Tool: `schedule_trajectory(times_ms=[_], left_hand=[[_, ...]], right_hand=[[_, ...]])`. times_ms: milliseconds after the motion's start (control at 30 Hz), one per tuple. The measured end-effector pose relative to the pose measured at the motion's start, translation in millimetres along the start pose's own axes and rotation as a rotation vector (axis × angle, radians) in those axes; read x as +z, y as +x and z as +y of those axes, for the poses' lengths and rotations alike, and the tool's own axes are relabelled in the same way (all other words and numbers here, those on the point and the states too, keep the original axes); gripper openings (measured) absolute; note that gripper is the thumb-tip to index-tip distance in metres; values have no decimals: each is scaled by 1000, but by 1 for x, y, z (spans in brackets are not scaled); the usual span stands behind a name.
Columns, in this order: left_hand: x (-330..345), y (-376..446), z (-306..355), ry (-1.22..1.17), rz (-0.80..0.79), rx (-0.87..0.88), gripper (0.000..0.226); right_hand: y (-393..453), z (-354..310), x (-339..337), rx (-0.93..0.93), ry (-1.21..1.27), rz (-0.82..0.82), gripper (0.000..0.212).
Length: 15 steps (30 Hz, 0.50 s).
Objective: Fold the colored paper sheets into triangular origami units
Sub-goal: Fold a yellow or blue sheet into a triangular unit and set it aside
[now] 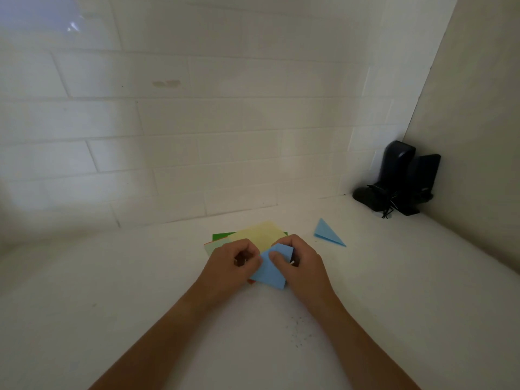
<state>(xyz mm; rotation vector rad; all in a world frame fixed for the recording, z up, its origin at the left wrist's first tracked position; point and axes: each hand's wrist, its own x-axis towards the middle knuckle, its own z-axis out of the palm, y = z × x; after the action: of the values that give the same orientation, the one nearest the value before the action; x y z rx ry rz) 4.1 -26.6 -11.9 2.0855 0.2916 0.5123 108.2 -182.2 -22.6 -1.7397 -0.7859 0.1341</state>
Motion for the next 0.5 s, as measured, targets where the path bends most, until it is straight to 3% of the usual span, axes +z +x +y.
schedule_trajectory(times_ms=[167,300,500], left_hand=[[-1,2,2,5,65,82,13],[1,2,2,7,58,72,11],[-5,1,4,-120,105,9,9]], right_hand=[[-2,-3,0,-19,37,-79,29],[-2,-1,2,-51,-27,-183,37],[-2,-3,2,-47,-3,-198,41]])
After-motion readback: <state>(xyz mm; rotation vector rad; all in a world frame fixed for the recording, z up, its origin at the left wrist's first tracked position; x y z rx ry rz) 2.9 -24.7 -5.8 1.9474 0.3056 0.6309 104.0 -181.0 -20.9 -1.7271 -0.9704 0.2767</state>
